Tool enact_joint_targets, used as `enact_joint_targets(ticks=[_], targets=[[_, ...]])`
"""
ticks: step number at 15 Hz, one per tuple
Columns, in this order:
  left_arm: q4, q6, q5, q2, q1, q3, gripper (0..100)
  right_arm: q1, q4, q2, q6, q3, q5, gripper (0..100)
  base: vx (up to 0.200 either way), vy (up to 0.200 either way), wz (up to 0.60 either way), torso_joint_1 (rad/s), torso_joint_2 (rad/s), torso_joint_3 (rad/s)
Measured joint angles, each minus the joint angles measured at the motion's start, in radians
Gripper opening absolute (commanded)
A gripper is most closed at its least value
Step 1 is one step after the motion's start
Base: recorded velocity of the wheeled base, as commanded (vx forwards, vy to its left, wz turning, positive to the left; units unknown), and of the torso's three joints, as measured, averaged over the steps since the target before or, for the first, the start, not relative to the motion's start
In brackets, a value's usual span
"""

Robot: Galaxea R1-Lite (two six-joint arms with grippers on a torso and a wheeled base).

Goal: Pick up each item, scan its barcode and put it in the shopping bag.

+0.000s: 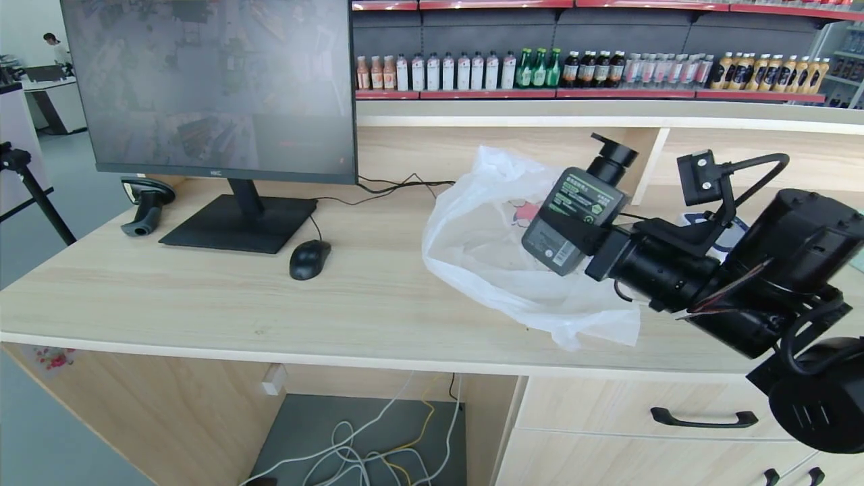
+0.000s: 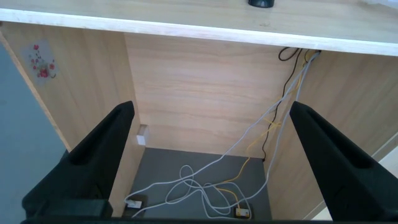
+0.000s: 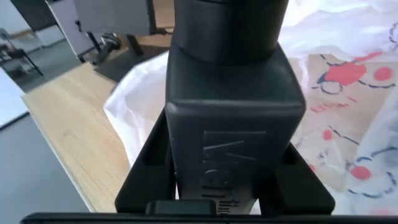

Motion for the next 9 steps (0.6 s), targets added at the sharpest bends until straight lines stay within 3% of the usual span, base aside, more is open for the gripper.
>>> enact_joint_targets(ticks=[5, 9], targets=[[0.000, -0.001, 0.000, 0.000, 0.001, 0.000, 100, 0.005, -0.019, 0.066, 0.260, -0.132, -0.017, 0, 0.000, 0.000, 0.00, 0.000, 0.00, 0.000], [0.000, -0.001, 0.000, 0.000, 0.000, 0.000, 100, -0.019, 0.297, 0.120, 0.406, -0.306, -0.031, 0, 0.000, 0.000, 0.00, 0.000, 0.00, 0.000]])
